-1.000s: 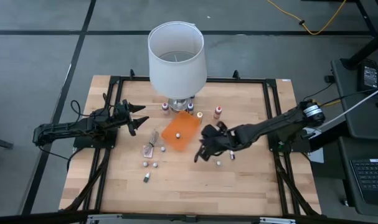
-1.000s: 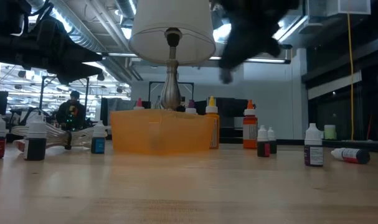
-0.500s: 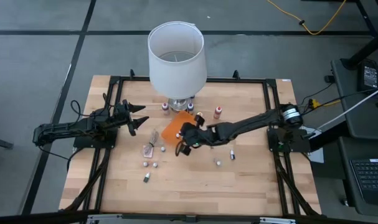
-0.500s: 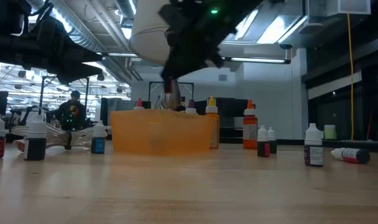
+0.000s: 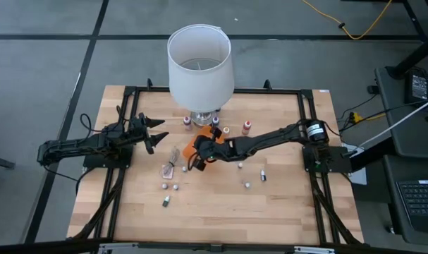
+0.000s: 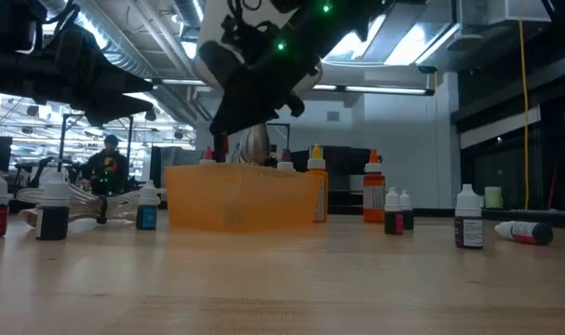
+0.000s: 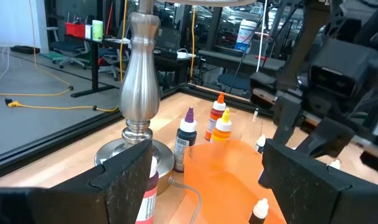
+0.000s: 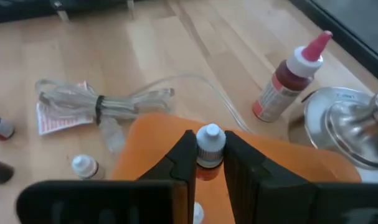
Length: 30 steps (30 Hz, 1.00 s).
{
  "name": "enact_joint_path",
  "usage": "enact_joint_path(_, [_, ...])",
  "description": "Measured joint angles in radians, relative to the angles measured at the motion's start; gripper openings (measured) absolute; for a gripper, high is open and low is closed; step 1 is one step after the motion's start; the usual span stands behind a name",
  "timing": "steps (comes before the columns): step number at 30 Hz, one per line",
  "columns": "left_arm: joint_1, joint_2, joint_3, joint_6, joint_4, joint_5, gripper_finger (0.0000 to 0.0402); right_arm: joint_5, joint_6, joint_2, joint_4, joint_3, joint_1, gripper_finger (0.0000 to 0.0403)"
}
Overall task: Pick & Place food coloring
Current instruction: Put the small red food coloring bottle into the orange bin
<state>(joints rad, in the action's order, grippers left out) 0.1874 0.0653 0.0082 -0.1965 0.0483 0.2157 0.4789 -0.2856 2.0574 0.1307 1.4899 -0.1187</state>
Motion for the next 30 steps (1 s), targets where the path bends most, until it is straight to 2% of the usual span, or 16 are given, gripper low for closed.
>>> enact_joint_path(10, [0.000,0.000,0.000,0.000,0.000,0.000,0.0294,-0.025,-0.023,0.075,-0.074,-0.001,0.017,0.0061])
enact_joint_path(30, [0.000,0.000,0.000,0.000,0.000,0.000,0.0294,-0.072,-0.023,0.144,-0.075,-0.002,0.046,0.0061])
